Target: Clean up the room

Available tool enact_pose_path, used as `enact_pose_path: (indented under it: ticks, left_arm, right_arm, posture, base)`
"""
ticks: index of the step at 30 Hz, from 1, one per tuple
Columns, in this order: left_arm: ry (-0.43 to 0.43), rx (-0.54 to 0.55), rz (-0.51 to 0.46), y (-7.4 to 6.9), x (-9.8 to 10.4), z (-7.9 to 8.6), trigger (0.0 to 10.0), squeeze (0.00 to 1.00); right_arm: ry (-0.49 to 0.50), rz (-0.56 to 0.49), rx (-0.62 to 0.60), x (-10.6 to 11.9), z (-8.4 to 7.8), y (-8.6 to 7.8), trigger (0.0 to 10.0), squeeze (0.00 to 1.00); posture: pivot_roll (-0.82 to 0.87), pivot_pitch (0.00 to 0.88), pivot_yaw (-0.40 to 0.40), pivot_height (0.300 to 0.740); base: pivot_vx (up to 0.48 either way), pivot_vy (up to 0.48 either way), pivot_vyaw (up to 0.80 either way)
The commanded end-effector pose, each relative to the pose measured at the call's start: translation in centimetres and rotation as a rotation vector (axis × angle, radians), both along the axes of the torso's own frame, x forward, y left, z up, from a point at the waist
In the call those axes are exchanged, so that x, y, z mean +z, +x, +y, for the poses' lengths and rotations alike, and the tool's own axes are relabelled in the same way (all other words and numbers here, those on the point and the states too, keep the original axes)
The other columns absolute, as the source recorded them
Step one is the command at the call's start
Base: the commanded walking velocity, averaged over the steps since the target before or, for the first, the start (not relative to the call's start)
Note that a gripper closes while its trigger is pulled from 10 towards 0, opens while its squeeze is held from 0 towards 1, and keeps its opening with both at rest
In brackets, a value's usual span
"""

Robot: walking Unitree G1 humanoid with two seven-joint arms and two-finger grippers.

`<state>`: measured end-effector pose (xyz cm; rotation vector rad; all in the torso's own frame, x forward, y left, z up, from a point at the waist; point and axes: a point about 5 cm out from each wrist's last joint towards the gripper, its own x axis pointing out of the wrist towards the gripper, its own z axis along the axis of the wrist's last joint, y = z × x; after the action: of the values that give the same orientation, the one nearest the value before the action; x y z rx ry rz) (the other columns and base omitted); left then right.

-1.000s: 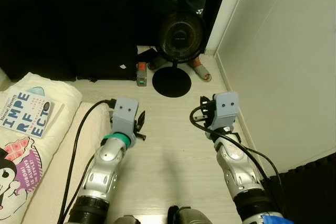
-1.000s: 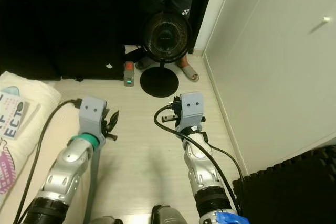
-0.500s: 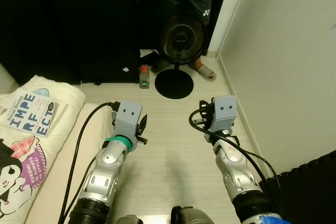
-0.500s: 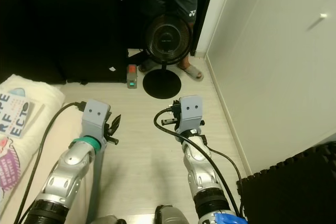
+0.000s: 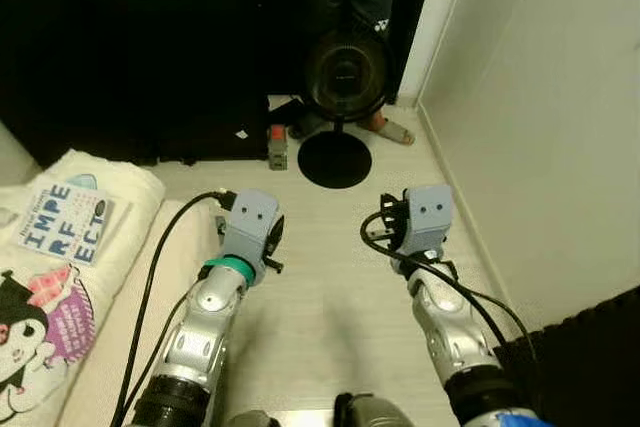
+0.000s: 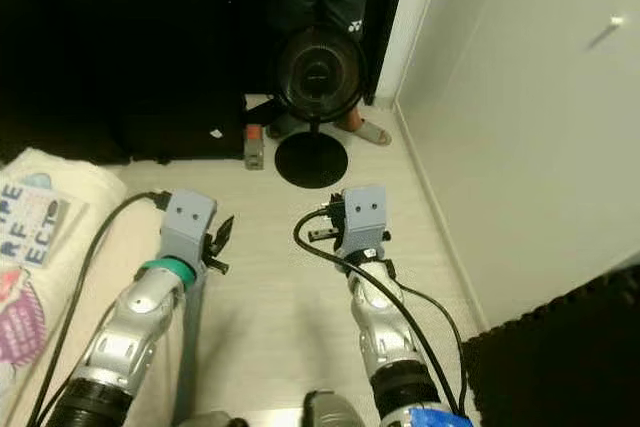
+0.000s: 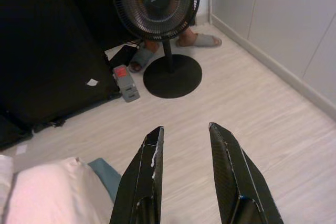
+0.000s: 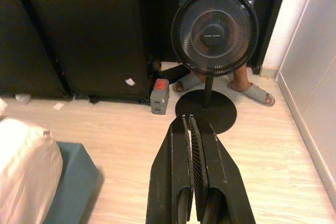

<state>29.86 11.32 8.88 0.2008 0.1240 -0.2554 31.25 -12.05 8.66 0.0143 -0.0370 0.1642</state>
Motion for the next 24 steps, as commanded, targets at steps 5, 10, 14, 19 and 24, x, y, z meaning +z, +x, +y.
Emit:
enact_pose_path:
  ticks: [5,10,14,19,24]
  left_arm:
    - [0.057,-0.01,0.012,0.3,-0.5,1.0,10.0,0.0]
    - [0.055,-0.006,0.002,0.5,-0.3,1.0,10.0,0.0]
    - [0.038,0.01,-0.006,0.7,-0.3,0.7,10.0,0.0]
    - [0.031,0.024,-0.015,1.0,-0.1,0.8,10.0,0.0]
    - [0.049,0.007,-0.025,1.0,0.1,0.8,10.0,0.0]
  right_arm:
    - [0.034,-0.004,-0.019,-0.1,0.9,0.2,10.0,0.0]
    - [0.034,0.001,-0.021,-0.2,0.9,0.1,10.0,0.0]
    - [0.019,-0.016,-0.035,0.3,-0.1,0.3,10.0,0.0]
    - [-0.005,-0.038,-0.047,0.7,-1.4,-0.3,10.0,0.0]
    - [-0.021,-0.018,-0.054,-0.1,-2.2,-1.6,10.0,0.0]
  posture:
    - [-0.1,0.024,0.116,0.74]
    - [-0.1,0.014,0.107,0.74]
    - [-0.14,0.011,0.085,0.74]
    - [-0.15,0.046,0.094,0.74]
    - [-0.15,0.078,0.081,0.74]
  base:
    - [0.0,0.0,0.0]
    - [0.0,0.0,0.0]
    - [0.0,0.0,0.0]
    - [0.0,0.0,0.0]
    - [0.0,0.0,0.0]
